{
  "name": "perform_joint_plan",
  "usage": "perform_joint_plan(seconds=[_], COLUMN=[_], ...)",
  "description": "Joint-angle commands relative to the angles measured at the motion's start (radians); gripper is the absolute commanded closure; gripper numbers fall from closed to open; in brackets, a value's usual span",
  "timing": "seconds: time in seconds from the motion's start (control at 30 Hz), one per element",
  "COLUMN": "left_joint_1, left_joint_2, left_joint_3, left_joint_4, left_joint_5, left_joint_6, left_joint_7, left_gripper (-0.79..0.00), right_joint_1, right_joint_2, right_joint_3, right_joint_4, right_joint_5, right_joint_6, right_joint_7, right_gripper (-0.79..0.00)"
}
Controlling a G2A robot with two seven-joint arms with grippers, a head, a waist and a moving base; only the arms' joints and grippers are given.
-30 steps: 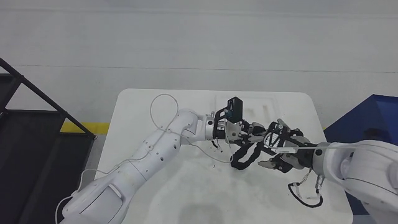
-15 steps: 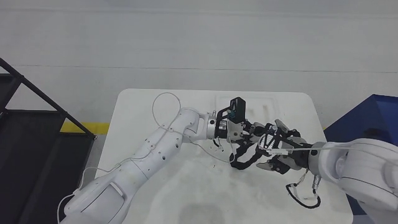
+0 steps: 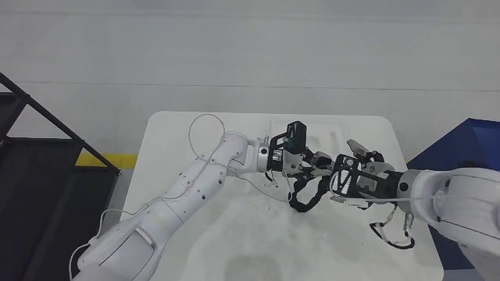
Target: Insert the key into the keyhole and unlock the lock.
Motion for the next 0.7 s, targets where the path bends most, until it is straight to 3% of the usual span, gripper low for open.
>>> perform_joint_plan(seconds=[0.0,0.07,0.17,0.37,0.67], left_joint_1=[-0.001,-0.004,-0.010,-0.029,-0.055], left_joint_2=[0.008,0.015,0.027,0.052,0.077], left_joint_3=[0.007,0.020,0.039,0.076,0.121], left_joint_4=[-0.007,-0.015,-0.023,-0.031,-0.038], left_joint_5=[-0.009,-0.028,-0.061,-0.130,-0.199], left_joint_6=[0.000,0.000,0.000,0.000,0.000], left_joint_7=[-0.014,-0.027,-0.045,-0.077,-0.101], left_gripper=[0.000,0.000,0.000,0.000,0.000], right_joint_1=[-0.001,-0.001,-0.001,0.003,-0.001], right_joint_2=[0.001,0.001,0.001,-0.001,-0.005], right_joint_3=[-0.002,-0.011,-0.028,-0.062,-0.088], right_joint_4=[0.000,0.000,0.000,0.000,0.000], right_joint_5=[-0.044,-0.085,-0.142,-0.228,-0.330], right_joint_6=[-0.037,-0.064,-0.090,-0.130,-0.126], right_joint_7=[-0.019,-0.031,-0.042,-0.061,-0.088], right_gripper=[-0.523,-0.379,-0.308,-0.237,-0.212])
